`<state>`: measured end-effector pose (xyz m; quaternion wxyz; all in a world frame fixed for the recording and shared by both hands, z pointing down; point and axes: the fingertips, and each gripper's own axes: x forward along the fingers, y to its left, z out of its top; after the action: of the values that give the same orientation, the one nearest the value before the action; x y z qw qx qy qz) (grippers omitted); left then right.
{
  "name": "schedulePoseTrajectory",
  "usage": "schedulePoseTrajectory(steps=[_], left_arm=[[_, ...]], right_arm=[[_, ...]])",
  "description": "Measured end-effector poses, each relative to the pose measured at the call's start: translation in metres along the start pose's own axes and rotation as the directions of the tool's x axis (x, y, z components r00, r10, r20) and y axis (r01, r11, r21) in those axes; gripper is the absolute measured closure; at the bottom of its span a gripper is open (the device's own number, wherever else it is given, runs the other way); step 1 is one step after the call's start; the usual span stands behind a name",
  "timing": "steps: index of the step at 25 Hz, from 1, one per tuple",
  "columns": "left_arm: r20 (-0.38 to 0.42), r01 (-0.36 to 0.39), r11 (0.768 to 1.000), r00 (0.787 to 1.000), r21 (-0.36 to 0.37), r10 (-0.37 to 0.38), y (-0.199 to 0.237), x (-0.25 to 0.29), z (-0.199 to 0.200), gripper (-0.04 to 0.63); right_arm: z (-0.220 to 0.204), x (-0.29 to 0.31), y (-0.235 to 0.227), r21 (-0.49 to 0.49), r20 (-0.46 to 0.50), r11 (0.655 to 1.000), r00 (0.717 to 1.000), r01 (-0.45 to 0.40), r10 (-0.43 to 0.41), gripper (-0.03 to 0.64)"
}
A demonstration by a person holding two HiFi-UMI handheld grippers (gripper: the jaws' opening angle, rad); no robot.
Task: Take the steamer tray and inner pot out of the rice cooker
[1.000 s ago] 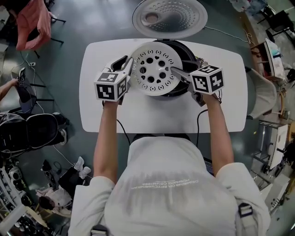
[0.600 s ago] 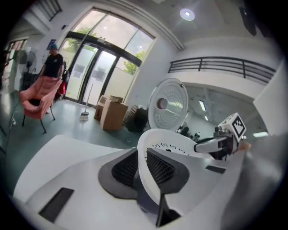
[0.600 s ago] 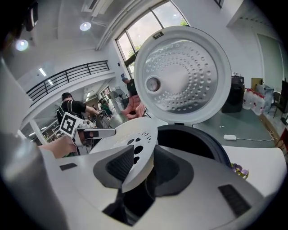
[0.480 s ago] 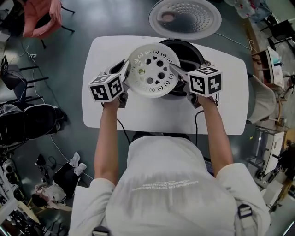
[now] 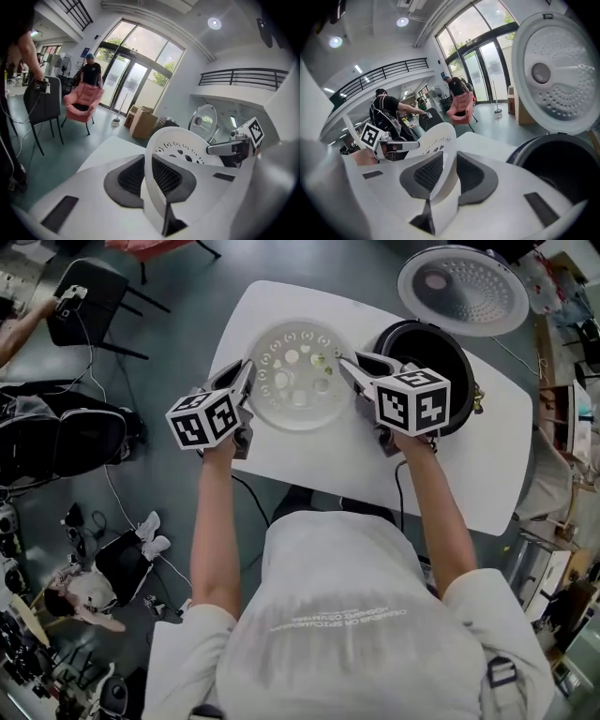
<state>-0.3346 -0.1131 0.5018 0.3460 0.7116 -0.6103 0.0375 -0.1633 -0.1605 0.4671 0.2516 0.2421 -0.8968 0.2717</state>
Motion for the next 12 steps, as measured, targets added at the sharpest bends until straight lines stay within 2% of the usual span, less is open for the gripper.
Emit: schedulePoseTrajectory(steps=[5, 8, 12], left_arm=[[-0.031, -0.102, 0.995, 0.994, 0.006, 0.102, 0.060, -0.032, -0.030, 0.540], [-0.073, -0.142, 0.990, 0.987, 0.016, 0.143, 0.075, -0.033, -0.051, 0.538], [-0.147, -0.161, 0.987, 0.976, 0.002, 0.160, 0.089, -0.023, -0.088, 0.538]], right_arm=[[-0.033, 0.052, 0.041, -0.030, -0.067, 0.999, 0.997, -0.033, 0.031, 0.512], [-0.061, 0.073, 0.040, -0.008, -0.109, 0.999, 0.993, -0.051, 0.050, 0.514], [-0.099, 0.094, 0.027, 0.070, -0.156, 0.996, 0.985, -0.061, 0.072, 0.518]])
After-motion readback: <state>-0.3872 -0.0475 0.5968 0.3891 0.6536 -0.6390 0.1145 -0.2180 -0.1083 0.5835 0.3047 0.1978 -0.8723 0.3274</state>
